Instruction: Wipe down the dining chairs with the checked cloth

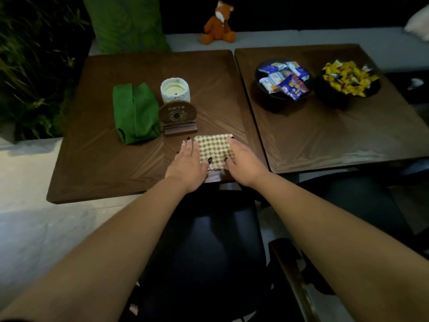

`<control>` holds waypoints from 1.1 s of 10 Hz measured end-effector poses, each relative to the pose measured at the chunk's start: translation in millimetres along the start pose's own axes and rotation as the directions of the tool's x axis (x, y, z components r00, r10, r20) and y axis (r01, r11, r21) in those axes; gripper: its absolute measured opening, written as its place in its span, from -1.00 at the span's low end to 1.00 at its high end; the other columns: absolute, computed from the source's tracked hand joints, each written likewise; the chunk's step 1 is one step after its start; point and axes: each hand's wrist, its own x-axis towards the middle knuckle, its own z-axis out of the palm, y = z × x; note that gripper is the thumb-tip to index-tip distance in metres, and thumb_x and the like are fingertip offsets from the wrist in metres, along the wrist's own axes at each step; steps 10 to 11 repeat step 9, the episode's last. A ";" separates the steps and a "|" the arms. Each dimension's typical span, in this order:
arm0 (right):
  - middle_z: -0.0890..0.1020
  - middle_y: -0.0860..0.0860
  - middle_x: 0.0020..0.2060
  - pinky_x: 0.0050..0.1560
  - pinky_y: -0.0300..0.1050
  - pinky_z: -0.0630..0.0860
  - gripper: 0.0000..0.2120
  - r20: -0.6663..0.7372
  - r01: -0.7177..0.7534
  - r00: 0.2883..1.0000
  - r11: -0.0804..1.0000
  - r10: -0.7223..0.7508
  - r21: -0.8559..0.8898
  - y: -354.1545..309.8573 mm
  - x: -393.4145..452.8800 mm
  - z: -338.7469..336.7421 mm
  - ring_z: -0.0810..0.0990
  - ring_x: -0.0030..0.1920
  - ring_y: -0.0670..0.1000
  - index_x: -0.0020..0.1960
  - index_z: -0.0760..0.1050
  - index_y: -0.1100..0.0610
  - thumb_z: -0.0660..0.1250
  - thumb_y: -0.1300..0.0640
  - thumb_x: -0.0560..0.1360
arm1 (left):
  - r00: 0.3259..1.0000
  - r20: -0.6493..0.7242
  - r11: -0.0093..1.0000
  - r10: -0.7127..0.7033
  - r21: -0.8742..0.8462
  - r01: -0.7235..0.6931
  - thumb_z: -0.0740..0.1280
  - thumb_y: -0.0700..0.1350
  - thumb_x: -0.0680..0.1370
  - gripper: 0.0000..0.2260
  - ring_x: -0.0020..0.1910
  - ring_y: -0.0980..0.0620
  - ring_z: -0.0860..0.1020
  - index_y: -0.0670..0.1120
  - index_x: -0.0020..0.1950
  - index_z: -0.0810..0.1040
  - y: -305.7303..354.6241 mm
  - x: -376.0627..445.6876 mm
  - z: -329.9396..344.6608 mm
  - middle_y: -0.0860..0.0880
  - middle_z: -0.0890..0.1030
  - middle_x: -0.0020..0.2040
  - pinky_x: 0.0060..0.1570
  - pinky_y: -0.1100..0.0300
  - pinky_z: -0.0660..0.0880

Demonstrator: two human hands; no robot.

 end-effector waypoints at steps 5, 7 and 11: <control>0.13 0.09 0.53 0.48 -0.07 0.07 -0.46 -0.316 -0.037 0.949 0.991 -0.004 -0.126 -85.4 -106.3 -182.6 0.06 0.53 0.04 0.54 0.14 0.08 0.18 0.10 0.59 | 0.950 -0.207 0.972 0.235 0.047 -0.230 0.09 0.05 0.68 -0.38 0.58 -0.05 -0.12 -0.22 0.58 -0.13 101.6 -117.6 -213.3 -0.16 -0.07 0.60 0.53 0.06 -0.03; 0.06 0.01 0.55 0.48 -0.05 0.11 -0.44 -0.440 0.042 0.890 0.982 -0.120 -0.183 -143.4 -164.8 -240.2 0.03 0.53 0.00 0.56 0.07 0.06 0.16 0.07 0.61 | 0.914 -0.293 0.959 0.280 0.045 -0.279 0.09 0.07 0.67 -0.36 0.57 -0.04 -0.13 -0.20 0.59 -0.14 130.0 -176.5 -249.9 -0.12 -0.08 0.60 0.53 0.07 -0.01; 0.07 -0.03 0.54 0.47 -0.05 0.07 -0.44 -0.522 0.155 0.822 0.972 -0.226 -0.178 -186.0 -218.3 -270.1 0.01 0.53 -0.02 0.55 0.08 0.03 0.19 0.07 0.60 | 0.862 -0.388 0.936 0.327 0.005 -0.352 0.11 0.07 0.67 -0.36 0.57 -0.03 -0.11 -0.18 0.59 -0.12 148.3 -227.1 -271.5 -0.12 -0.04 0.60 0.51 0.05 0.03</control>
